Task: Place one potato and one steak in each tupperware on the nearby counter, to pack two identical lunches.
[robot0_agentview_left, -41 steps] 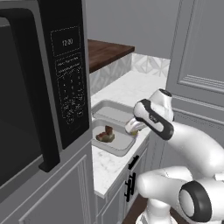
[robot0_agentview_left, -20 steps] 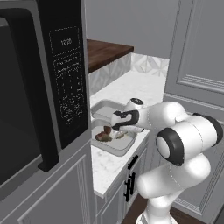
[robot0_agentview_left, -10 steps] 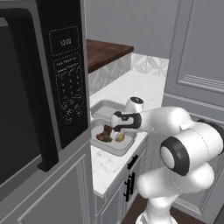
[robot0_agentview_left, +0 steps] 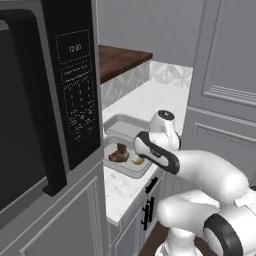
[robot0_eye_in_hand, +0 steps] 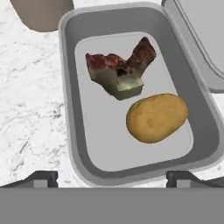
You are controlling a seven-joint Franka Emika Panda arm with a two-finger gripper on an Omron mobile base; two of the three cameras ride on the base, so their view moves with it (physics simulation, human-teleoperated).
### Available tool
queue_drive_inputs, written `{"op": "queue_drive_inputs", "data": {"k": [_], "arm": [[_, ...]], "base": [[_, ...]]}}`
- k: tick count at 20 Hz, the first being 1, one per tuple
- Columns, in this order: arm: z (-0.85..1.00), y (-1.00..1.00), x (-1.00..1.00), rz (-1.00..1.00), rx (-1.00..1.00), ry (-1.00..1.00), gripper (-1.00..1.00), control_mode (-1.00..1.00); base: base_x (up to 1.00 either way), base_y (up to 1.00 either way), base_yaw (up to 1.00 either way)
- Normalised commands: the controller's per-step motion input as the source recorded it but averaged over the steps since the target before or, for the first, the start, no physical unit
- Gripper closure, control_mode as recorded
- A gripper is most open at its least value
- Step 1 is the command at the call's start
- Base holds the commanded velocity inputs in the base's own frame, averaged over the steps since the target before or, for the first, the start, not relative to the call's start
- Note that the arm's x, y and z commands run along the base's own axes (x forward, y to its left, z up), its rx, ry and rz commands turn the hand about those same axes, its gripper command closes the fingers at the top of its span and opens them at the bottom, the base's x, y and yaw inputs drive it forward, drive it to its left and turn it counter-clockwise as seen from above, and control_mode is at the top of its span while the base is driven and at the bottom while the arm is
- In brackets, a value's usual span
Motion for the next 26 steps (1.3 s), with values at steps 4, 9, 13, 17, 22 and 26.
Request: {"op": "queue_drive_inputs", "data": {"k": [4,9,13,17,22,26], "arm": [[0.78,-0.42,-1.00,-0.03,0.00,-0.31,-1.00,-1.00],[0.79,-0.62,-0.94,-0.21,0.01,-0.33,-1.00,-1.00],[1.00,-0.41,-0.69,-0.37,0.02,-0.22,-1.00,-1.00],[0.68,-0.26,-0.78,-0.35,0.00,-0.16,-1.00,-1.00],[-0.02,-0.27,-0.93,-0.08,0.01,-0.17,-1.00,-1.00],[0.00,0.00,0.00,0.00,0.00,0.00,-1.00,1.00]], "base": [[0.00,0.00,0.00],[0.00,0.00,0.00],[0.00,0.00,0.00],[0.00,0.00,0.00],[0.00,0.00,0.00],[-1.00,-0.29,0.09]]}}
